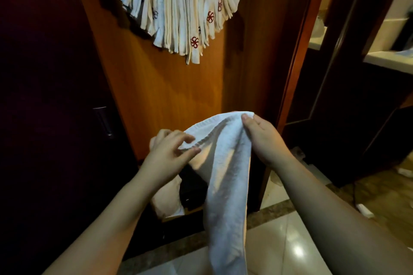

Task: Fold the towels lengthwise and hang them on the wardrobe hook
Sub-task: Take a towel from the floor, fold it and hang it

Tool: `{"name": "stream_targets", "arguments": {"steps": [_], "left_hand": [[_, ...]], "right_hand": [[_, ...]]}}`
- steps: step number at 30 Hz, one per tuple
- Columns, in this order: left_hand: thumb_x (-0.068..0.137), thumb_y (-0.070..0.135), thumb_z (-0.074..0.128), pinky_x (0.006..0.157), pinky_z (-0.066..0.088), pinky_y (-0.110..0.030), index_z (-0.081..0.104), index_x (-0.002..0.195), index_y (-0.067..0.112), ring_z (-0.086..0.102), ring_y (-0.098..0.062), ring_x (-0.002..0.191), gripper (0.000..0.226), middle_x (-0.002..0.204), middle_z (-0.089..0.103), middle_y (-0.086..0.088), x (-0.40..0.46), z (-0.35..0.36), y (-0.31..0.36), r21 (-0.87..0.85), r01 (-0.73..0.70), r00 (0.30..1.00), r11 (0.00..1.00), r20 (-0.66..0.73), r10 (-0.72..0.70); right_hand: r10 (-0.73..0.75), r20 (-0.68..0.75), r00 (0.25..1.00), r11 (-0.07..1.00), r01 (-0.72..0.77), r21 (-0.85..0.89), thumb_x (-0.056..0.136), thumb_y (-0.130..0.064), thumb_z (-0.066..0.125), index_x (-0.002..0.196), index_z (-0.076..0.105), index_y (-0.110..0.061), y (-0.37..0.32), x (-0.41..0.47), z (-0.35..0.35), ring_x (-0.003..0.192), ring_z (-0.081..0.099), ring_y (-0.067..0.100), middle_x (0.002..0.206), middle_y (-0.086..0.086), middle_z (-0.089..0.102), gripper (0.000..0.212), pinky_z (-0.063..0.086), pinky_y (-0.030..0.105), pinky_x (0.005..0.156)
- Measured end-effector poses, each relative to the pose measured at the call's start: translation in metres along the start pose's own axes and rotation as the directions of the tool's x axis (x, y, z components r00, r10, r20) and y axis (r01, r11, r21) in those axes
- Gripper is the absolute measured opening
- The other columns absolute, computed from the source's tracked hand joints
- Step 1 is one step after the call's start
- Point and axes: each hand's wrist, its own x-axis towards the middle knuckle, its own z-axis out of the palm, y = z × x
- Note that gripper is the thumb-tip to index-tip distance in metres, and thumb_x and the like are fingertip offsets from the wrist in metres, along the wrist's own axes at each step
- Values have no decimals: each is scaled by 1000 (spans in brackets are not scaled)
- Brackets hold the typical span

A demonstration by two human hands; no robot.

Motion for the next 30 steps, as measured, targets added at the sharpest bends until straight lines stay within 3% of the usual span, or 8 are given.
{"name": "stream_targets", "arguments": {"steps": [4, 10, 15, 20, 24, 26, 28, 30], "left_hand": [[85, 63, 39, 91, 32, -44, 71, 89, 26, 46, -18, 99, 49, 88, 60, 19, 6, -27, -18, 319, -171, 976, 932, 184, 117], [88, 46, 63, 86, 38, -43, 68, 98, 20, 53, -20, 89, 29, 83, 54, 17, 19, -77, 3, 235, -162, 987, 958, 31, 159], [90, 22, 70, 71, 42, -33, 51, 124, 18, 57, -17, 89, 39, 100, 59, 2, 27, -82, 31, 159, -31, 999, 987, 16, 29], [94, 19, 63, 74, 30, -28, 65, 115, 14, 49, -22, 102, 22, 95, 45, 3, 44, -77, 29, 379, -72, 994, 922, 106, 34], [89, 34, 68, 92, 38, -38, 59, 93, 27, 31, -21, 109, 12, 107, 32, 5, 48, -81, 31, 496, -22, 998, 868, 67, -13], [87, 32, 72, 93, 40, -39, 52, 84, 26, 39, -21, 111, 21, 109, 41, 7, 49, -83, 25, 316, 24, 992, 949, 106, -60], [80, 33, 79, 75, 45, -39, 52, 79, 26, 55, -19, 88, 28, 91, 58, 6, 45, -84, 14, -118, 94, 982, 989, 174, -72], [74, 39, 82, 60, 42, -28, 53, 78, 27, 51, -10, 68, 32, 73, 56, 9, 40, -80, 8, -540, 123, 985, 833, 171, -34]], "right_hand": [[-25, 41, 999, 1000, 25, -14, 102, -42, 46, 94, 75, -27, -2, 1, -24, 93, 69, 6, 95, -7, 75, 33, 50, 37, 91], [-2, 71, 997, 998, 6, -58, 93, -54, 46, 96, 74, -42, -1, -5, -47, 95, 70, 12, 97, -9, 76, 30, 51, 44, 97], [-74, 22, 997, 994, 76, -74, 106, -34, 43, 92, 72, -31, -8, -13, -54, 90, 67, -1, 92, -23, 73, 31, 48, 24, 85], [-90, 79, 993, 992, 96, -78, 88, -67, 44, 102, 70, -41, -7, -14, -47, 102, 68, 17, 105, -5, 73, 40, 48, 49, 101], [-102, 46, 994, 995, 102, -13, 83, -73, 47, 102, 71, -40, -2, -13, -47, 101, 69, 18, 104, -2, 74, 45, 47, 54, 102], [-89, 11, 996, 996, 89, 27, 84, -71, 48, 101, 71, -41, -1, -12, -48, 100, 69, 17, 103, -3, 74, 42, 47, 54, 102], [-89, -14, 996, 995, 89, 33, 88, -63, 46, 97, 72, -44, -3, -10, -49, 98, 69, 14, 100, -7, 74, 33, 48, 50, 102], [-99, -51, 994, 994, 101, 32, 91, -57, 44, 93, 72, -44, -8, -7, -47, 96, 69, 12, 97, -10, 74, 31, 50, 47, 100]]}}
